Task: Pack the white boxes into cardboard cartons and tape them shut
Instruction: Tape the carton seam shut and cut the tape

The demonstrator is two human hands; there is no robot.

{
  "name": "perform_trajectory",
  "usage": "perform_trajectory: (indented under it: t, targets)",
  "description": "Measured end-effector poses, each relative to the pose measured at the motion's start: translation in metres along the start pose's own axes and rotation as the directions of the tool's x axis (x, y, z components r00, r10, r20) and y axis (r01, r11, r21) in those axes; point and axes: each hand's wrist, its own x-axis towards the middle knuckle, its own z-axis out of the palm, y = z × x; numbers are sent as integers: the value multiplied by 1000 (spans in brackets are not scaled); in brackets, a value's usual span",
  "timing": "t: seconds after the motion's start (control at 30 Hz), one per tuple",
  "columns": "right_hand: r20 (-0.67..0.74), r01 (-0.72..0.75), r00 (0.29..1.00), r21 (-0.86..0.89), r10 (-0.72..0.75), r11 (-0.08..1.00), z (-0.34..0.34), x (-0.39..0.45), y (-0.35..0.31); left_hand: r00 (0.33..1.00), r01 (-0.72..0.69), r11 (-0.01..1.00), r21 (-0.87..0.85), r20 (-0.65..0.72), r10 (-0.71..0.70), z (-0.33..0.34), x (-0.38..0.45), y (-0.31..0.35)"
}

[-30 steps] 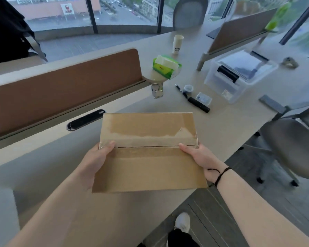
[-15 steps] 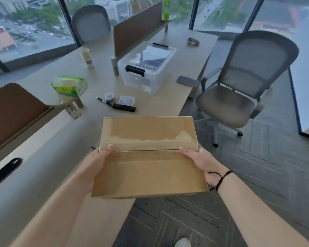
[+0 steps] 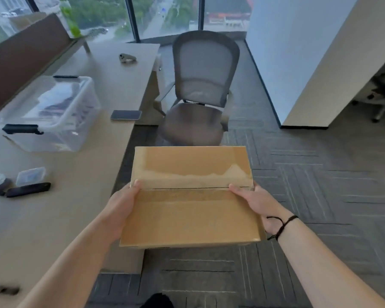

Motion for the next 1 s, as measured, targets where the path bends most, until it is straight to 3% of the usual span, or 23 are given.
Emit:
perform_trajectory:
  t: [0.27, 0.57, 0.8, 1.0]
  targets:
    - [-254, 29, 967, 162, 13, 986, -106, 18, -11, 978, -36, 986, 165, 210, 0, 142, 58, 66]
    - [-506, 124, 862, 278, 35, 952, -201, 33, -63, 856, -69, 977, 202, 516, -46, 289, 107, 148]
    - [-578, 168, 815, 312, 46, 935, -273, 61, -77, 780, -101, 964, 246, 622, -77, 389, 119, 185]
    - [-569, 152, 819, 329, 67, 932, -373, 103, -82, 780, -136, 950, 281, 622, -73, 497, 129, 194]
